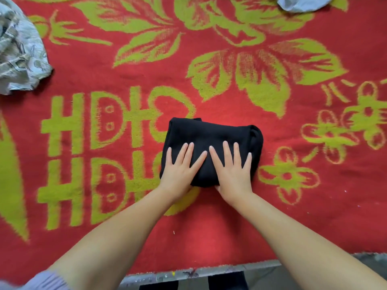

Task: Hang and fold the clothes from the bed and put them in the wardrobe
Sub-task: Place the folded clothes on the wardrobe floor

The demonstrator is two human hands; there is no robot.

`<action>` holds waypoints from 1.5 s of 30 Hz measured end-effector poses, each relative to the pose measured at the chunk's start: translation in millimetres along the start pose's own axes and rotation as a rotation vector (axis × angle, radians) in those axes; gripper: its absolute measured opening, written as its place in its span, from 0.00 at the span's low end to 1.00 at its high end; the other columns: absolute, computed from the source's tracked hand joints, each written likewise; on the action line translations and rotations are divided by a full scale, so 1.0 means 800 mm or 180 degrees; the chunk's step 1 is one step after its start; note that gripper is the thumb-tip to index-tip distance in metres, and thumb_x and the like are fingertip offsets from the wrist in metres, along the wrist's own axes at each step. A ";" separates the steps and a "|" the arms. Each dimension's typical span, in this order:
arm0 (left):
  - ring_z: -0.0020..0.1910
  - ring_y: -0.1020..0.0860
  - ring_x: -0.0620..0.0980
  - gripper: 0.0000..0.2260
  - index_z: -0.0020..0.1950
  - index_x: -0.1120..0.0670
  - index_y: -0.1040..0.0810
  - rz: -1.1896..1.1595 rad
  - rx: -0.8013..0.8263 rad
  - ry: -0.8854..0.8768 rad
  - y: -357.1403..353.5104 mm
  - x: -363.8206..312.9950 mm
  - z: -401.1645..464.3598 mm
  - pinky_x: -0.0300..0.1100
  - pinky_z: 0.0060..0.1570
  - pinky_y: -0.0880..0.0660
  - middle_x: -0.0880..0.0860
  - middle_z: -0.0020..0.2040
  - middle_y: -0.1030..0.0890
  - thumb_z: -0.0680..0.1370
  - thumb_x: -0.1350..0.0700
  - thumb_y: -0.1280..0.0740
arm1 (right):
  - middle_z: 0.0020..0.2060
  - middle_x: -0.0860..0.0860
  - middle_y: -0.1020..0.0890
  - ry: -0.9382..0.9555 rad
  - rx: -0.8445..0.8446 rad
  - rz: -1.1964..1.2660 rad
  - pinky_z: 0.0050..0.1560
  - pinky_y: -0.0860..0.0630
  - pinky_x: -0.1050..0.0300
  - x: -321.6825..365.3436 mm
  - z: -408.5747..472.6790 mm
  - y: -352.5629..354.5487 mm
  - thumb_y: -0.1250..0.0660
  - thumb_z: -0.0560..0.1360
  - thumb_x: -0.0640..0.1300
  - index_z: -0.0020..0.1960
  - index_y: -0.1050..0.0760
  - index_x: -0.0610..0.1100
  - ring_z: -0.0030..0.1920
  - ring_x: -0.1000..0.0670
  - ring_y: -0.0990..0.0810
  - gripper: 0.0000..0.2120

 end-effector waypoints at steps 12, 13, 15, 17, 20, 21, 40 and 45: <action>0.61 0.26 0.53 0.31 0.77 0.48 0.48 -0.0262 0.0221 0.0526 0.115 0.029 0.033 0.45 0.58 0.33 0.52 0.64 0.28 0.77 0.61 0.40 | 0.68 0.48 0.32 0.0364 0.0072 -0.0084 0.53 0.31 0.47 -0.015 0.030 0.133 0.34 0.77 0.50 0.76 0.48 0.53 0.61 0.40 0.28 0.34; 0.61 0.26 0.53 0.31 0.77 0.48 0.48 -0.0218 0.0188 0.0581 0.134 0.032 0.023 0.45 0.59 0.33 0.52 0.64 0.29 0.78 0.60 0.39 | 0.68 0.48 0.32 0.0472 0.0001 -0.0125 0.53 0.30 0.47 -0.009 0.023 0.151 0.34 0.77 0.50 0.77 0.49 0.53 0.61 0.41 0.28 0.34; 0.60 0.26 0.52 0.31 0.77 0.47 0.48 -0.0120 0.0128 0.0776 0.175 0.044 -0.003 0.45 0.58 0.33 0.51 0.63 0.28 0.78 0.54 0.37 | 0.68 0.49 0.32 0.0688 -0.0177 -0.0238 0.52 0.30 0.48 0.009 0.007 0.194 0.34 0.76 0.50 0.77 0.49 0.53 0.61 0.41 0.28 0.35; 0.58 0.26 0.52 0.31 0.77 0.47 0.48 -0.0079 0.0029 0.1036 0.219 0.064 -0.040 0.45 0.57 0.33 0.51 0.61 0.28 0.78 0.51 0.37 | 0.68 0.49 0.32 0.0970 -0.0315 -0.0351 0.51 0.30 0.49 0.042 -0.010 0.244 0.35 0.77 0.50 0.77 0.50 0.54 0.61 0.42 0.28 0.35; 0.58 0.26 0.53 0.31 0.77 0.47 0.48 -0.0015 -0.0072 0.1471 0.284 0.100 -0.114 0.46 0.56 0.32 0.52 0.61 0.28 0.78 0.51 0.37 | 0.68 0.49 0.33 0.1437 -0.0444 -0.0499 0.51 0.32 0.50 0.110 -0.046 0.314 0.35 0.77 0.51 0.77 0.50 0.54 0.62 0.42 0.29 0.34; 0.59 0.26 0.54 0.31 0.77 0.47 0.48 0.0020 -0.0084 0.1614 0.303 0.112 -0.143 0.47 0.56 0.32 0.52 0.62 0.28 0.78 0.52 0.38 | 0.68 0.49 0.32 0.1600 -0.0489 -0.0533 0.51 0.32 0.51 0.136 -0.061 0.335 0.35 0.77 0.51 0.77 0.50 0.54 0.62 0.42 0.29 0.34; 0.59 0.25 0.58 0.32 0.78 0.49 0.48 -0.0290 -0.0023 0.4554 0.280 0.048 -0.943 0.51 0.57 0.29 0.56 0.62 0.28 0.76 0.59 0.38 | 0.69 0.47 0.33 0.4503 -0.0652 -0.1538 0.56 0.29 0.48 0.661 -0.627 0.237 0.35 0.76 0.50 0.77 0.50 0.55 0.64 0.40 0.29 0.35; 0.57 0.24 0.59 0.32 0.77 0.50 0.47 -0.0554 0.0261 0.5205 0.222 -0.079 -1.167 0.51 0.55 0.30 0.56 0.60 0.27 0.76 0.61 0.38 | 0.69 0.47 0.33 0.5179 -0.0182 -0.1754 0.56 0.28 0.48 0.738 -0.847 0.109 0.36 0.75 0.49 0.77 0.50 0.54 0.64 0.40 0.29 0.35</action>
Point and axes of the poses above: each hand's wrist, its own z-axis towards the middle knuckle, its own y-axis out of the back of the hand, x = y × z, the point moved 8 cm from there along z, towards the middle knuckle
